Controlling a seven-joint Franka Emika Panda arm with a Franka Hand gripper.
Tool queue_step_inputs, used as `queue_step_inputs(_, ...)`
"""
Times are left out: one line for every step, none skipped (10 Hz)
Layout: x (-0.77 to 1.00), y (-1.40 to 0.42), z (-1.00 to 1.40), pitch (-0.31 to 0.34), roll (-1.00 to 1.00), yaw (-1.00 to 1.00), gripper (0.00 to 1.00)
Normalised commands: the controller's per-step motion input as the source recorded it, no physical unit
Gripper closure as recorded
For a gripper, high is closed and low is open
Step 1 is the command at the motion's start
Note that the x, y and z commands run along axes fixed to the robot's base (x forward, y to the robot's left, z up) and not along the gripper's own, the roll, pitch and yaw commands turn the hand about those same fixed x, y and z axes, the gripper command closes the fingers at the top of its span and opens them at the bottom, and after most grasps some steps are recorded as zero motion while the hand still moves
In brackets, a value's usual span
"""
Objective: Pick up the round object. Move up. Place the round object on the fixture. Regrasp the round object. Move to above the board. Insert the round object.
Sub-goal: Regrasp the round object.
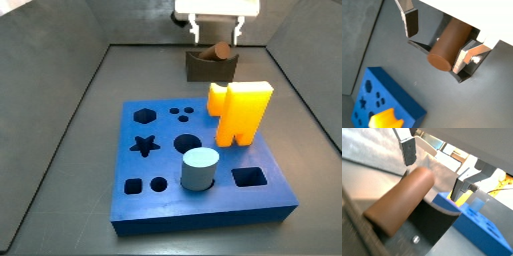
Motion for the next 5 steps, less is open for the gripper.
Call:
queue_step_inputs(-0.04, 0.01, 0.75, 0.11, 0.05, 0.03, 0.0)
queue_step_inputs(-0.03, 0.01, 0.58, 0.129, 0.06, 0.02, 0.0)
queue_step_inputs(-0.03, 0.01, 0.36, 0.15, 0.07, -0.01, 0.0)
queue_step_inputs(-0.03, 0.01, 0.18, 0.151, 0.07, -0.02, 0.0)
queue_step_inputs(-0.12, -0.84, 1.0, 0.053, 1.0, 0.01, 0.0)
